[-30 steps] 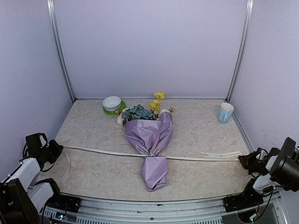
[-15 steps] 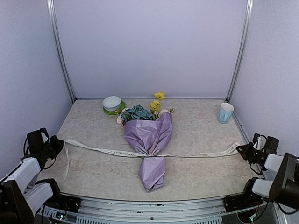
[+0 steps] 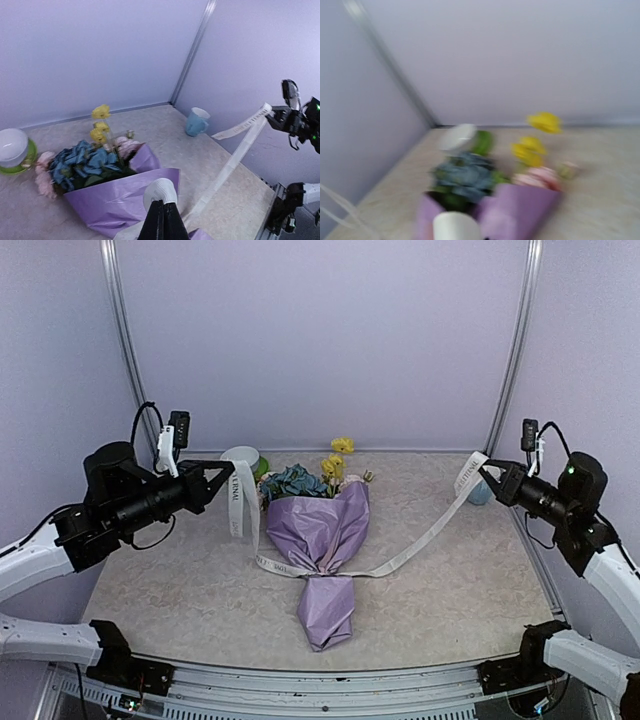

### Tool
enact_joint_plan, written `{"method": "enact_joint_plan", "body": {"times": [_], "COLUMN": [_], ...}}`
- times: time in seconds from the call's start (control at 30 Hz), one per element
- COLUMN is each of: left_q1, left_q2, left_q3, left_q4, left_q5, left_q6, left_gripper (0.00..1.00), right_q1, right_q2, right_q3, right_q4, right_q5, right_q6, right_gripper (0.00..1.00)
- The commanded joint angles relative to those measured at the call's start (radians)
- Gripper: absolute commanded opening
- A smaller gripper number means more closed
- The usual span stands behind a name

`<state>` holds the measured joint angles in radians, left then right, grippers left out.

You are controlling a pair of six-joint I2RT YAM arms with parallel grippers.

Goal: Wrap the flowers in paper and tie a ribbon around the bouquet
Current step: Tie the ribbon around the folded bouquet, then cross the half-tied ribbon over the folded bouquet.

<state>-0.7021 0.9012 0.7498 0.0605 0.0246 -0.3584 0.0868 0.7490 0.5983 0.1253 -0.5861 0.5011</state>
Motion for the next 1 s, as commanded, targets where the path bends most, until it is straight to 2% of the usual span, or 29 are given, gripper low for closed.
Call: {"method": "enact_joint_plan", "body": {"times": [0.0,0.13,0.33,0.47,0.6,0.73,0.83,0.93,0.97], "left_q1": [-0.228,-0.329,-0.330,-0.330,-0.330,-0.330,-0.330,-0.331,-0.333], "left_q2": [0.057,0.065,0.064,0.061,0.018,-0.021,-0.010,0.029,0.035], "left_q3": [0.118,0.171,0.156,0.143,0.123,0.132,0.182,0.216,0.219], "left_q4": [-0.003,0.025,0.000,-0.037,-0.004,0.057,0.062,0.050,0.052], "left_q5": [-0.110,-0.128,-0.157,-0.107,-0.099,-0.044,0.001,0.031,0.043], "left_q6": [0.220,0.315,0.327,0.303,0.284,0.289,0.302,0.309,0.310], "left_gripper": [0.00,0.00,0.00,0.00,0.00,0.00,0.00,0.00,0.00], "right_q1": [0.124,0.188,0.228,0.232,0.232,0.232,0.232,0.232,0.232], "right_q2": [-0.014,0.001,0.017,0.027,0.031,0.067,0.119,0.179,0.193], "right_q3": [0.073,0.119,0.157,0.173,0.169,0.145,0.119,0.123,0.134], "right_q4": [0.027,0.033,0.123,0.130,0.008,-0.266,-0.461,-0.663,-0.719], "right_q5": [0.008,-0.034,-0.168,-0.200,-0.093,0.096,0.162,0.277,0.317], "right_q6": [-0.017,-0.029,0.000,-0.007,-0.035,-0.102,-0.127,-0.111,-0.106], "right_gripper": [0.00,0.00,0.00,0.00,0.00,0.01,0.35,0.74,0.80]}}
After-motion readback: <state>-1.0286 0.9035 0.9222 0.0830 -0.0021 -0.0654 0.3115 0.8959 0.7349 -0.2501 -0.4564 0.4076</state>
